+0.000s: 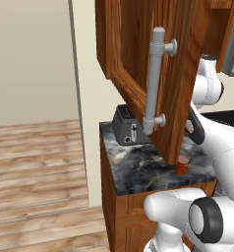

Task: Pick the canned food and bar from the counter and place them in the cabinets closest to them.

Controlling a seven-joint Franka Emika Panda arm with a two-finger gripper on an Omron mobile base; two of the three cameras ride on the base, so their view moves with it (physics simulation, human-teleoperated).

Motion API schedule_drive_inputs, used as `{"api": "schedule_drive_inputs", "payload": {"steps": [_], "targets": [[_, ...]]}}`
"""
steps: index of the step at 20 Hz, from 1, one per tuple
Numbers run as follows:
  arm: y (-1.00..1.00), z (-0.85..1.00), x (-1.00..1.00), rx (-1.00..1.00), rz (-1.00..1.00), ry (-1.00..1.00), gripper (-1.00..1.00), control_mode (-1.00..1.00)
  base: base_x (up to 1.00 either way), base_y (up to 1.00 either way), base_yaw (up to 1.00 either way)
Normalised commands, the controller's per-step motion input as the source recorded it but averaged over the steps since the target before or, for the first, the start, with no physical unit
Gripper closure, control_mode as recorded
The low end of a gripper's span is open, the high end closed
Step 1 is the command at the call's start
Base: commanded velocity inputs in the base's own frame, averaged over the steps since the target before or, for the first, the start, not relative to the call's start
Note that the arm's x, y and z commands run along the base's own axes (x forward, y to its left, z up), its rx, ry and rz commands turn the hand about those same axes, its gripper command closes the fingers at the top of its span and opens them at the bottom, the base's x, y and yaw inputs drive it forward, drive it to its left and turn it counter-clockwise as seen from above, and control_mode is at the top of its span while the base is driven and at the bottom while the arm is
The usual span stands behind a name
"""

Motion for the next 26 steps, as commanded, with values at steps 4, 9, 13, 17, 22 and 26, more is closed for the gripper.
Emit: {"api": "schedule_drive_inputs", "payload": {"steps": [4,9,13,17,22,26], "targets": [[-0.34,0.00,0.00,0.00,0.06,0.00,-1.00,-1.00,0.00,0.00,0.00],[-0.22,0.00,0.00,0.00,0.05,0.00,-1.00,-1.00,0.00,0.00,0.00],[0.00,0.00,0.00,0.00,0.00,0.00,-1.00,-1.00,0.00,0.00,0.00],[0.00,-0.05,0.00,0.00,0.00,0.00,-1.00,-1.00,0.00,0.00,0.00],[0.00,-0.22,-0.01,0.00,0.00,0.00,-1.00,-1.00,0.00,0.00,0.00],[0.00,-0.23,-0.03,0.00,0.00,0.00,-1.00,-1.00,0.00,0.00,0.00]]}}
